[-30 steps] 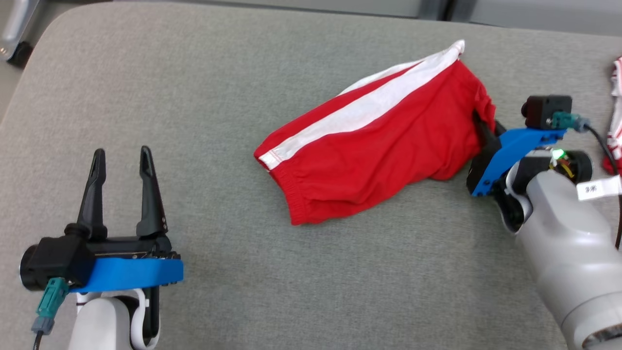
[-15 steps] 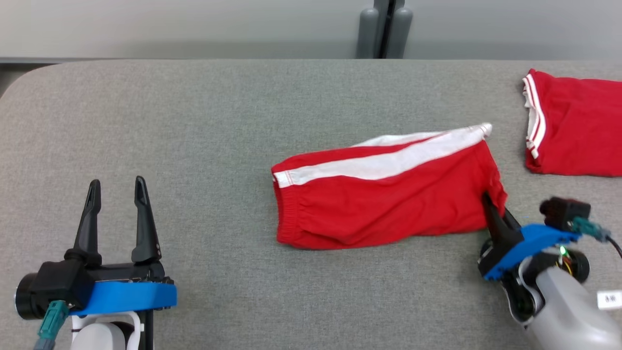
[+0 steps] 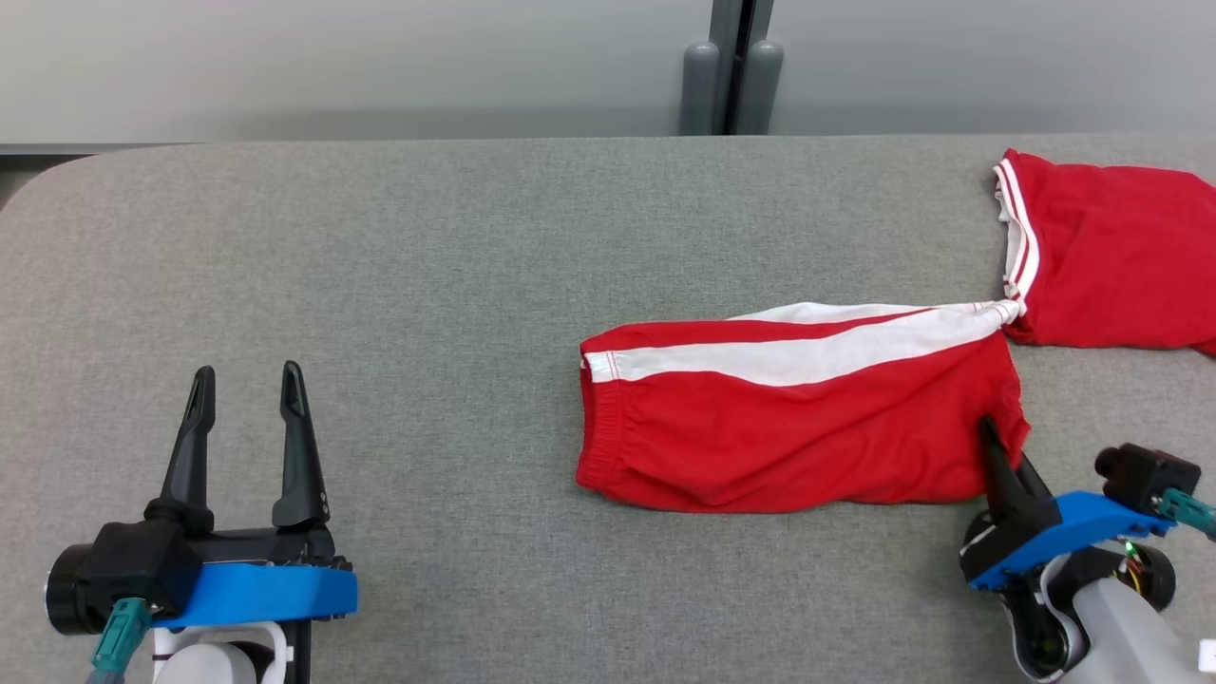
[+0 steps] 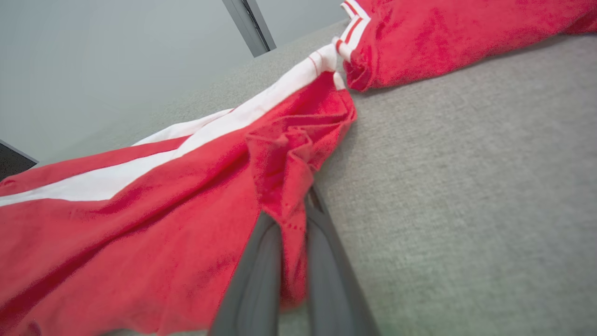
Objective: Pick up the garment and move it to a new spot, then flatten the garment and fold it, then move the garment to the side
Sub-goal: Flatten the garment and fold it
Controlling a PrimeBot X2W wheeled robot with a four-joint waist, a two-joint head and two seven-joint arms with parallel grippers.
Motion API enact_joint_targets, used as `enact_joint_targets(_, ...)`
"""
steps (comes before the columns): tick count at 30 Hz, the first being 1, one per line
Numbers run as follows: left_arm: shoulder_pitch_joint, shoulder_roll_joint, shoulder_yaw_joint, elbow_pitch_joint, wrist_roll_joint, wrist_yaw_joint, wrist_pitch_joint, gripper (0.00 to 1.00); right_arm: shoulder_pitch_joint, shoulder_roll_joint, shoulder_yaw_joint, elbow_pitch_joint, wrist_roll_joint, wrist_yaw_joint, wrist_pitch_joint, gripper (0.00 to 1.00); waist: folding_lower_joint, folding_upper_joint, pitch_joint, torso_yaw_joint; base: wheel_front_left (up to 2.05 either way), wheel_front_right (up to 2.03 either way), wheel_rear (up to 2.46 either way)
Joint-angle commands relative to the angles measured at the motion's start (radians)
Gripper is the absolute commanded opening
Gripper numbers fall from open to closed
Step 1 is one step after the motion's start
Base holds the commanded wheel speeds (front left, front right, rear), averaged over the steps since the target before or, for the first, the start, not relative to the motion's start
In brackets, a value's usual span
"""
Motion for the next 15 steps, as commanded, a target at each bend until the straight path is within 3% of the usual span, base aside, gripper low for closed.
enact_joint_targets(1,0.001,0.002,0.0,0.0,-0.001,-0.001,-0.002,1.0,-0.013,0.015,-0.004,-0.028,-0.014,0.001,0.01,0.0,0.0,0.0,-0.003,0.006,0.0,0.0,0.0)
enact_joint_targets(15,0.008,0.0,-0.02,0.003,-0.005,-0.001,-0.002,1.0,-0.103,0.114,0.044,-0.256,-0.096,0.001,0.085,0.0,0.0,0.0,-0.02,0.058,0.0,0.0,0.0)
